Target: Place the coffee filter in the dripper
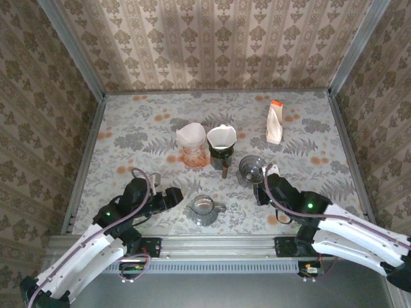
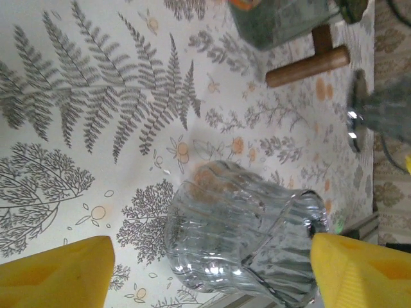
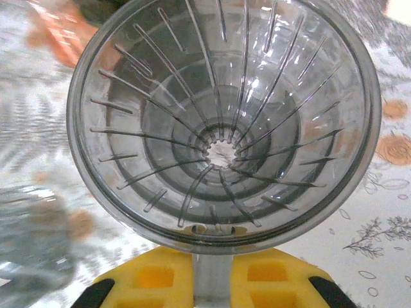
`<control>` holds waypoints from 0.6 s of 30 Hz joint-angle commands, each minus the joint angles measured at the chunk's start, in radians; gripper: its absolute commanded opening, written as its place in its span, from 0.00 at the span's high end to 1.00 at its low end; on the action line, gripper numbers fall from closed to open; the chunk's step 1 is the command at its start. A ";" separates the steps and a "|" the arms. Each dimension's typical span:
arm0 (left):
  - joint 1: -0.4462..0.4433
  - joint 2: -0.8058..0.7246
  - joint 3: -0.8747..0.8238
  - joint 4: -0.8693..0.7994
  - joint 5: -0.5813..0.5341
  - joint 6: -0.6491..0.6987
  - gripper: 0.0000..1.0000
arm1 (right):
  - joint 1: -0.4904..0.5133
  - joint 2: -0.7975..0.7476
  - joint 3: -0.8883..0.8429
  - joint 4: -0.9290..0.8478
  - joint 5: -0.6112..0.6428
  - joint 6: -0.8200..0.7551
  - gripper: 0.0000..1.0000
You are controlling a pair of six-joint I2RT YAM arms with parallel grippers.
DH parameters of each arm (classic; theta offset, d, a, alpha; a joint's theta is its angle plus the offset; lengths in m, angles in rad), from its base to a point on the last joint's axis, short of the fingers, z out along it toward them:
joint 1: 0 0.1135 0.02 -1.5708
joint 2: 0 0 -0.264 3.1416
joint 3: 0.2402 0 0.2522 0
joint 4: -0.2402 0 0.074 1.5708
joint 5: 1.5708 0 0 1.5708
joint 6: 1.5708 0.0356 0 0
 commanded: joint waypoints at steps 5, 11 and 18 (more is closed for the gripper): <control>0.030 -0.027 0.157 -0.119 -0.131 0.121 0.07 | 0.273 -0.036 0.152 -0.163 0.061 -0.006 1.00; 0.037 -0.029 0.228 -0.186 -0.199 0.177 0.00 | 0.436 0.205 0.317 -0.106 0.053 -0.097 1.00; 0.041 -0.063 0.235 -0.187 -0.218 0.187 0.00 | 0.444 0.409 0.402 -0.022 -0.049 -0.164 1.00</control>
